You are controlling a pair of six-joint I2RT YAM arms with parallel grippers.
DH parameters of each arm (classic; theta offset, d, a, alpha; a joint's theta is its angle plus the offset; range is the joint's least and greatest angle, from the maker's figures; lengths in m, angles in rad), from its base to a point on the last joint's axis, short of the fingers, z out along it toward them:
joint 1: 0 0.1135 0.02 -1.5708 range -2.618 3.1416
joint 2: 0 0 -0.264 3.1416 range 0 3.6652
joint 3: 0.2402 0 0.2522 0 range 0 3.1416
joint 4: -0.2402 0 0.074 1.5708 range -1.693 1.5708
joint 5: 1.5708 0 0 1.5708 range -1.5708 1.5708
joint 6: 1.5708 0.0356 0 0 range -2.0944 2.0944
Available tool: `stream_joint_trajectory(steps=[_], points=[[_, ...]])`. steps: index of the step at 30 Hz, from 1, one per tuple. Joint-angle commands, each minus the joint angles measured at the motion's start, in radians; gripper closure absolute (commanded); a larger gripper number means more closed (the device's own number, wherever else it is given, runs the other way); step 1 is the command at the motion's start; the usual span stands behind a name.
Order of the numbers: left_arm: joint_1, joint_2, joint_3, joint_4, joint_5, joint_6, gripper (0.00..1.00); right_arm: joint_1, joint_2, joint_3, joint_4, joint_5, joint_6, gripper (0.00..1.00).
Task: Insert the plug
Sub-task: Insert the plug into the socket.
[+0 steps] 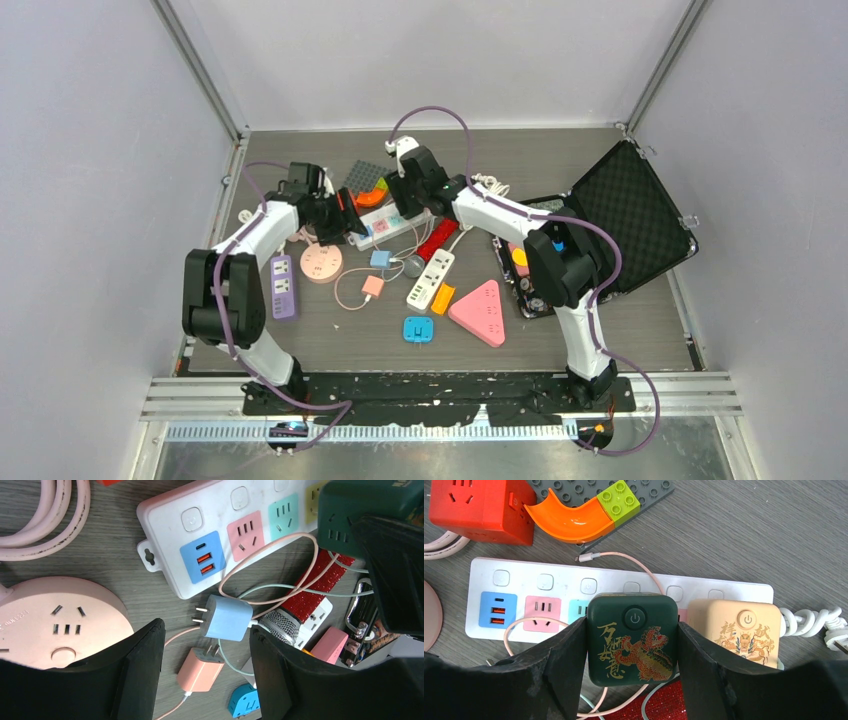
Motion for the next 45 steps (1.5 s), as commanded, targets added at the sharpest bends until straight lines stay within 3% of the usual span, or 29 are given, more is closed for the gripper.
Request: stream_joint_trajectory(steps=[1, 21, 45], points=[[0.008, 0.022, 0.022, 0.053, -0.026, -0.021, 0.38, -0.007, -0.089, 0.030, 0.048, 0.029, 0.035, 0.95], [0.008, 0.078, 0.012, 0.130, -0.110, -0.029, 0.40, -0.021, -0.051, -0.019, 0.046, -0.078, 0.036, 0.95], [0.007, 0.123, 0.039, 0.113, -0.147, -0.033, 0.41, -0.002, 0.048, -0.024, -0.103, -0.030, -0.044, 0.95]])
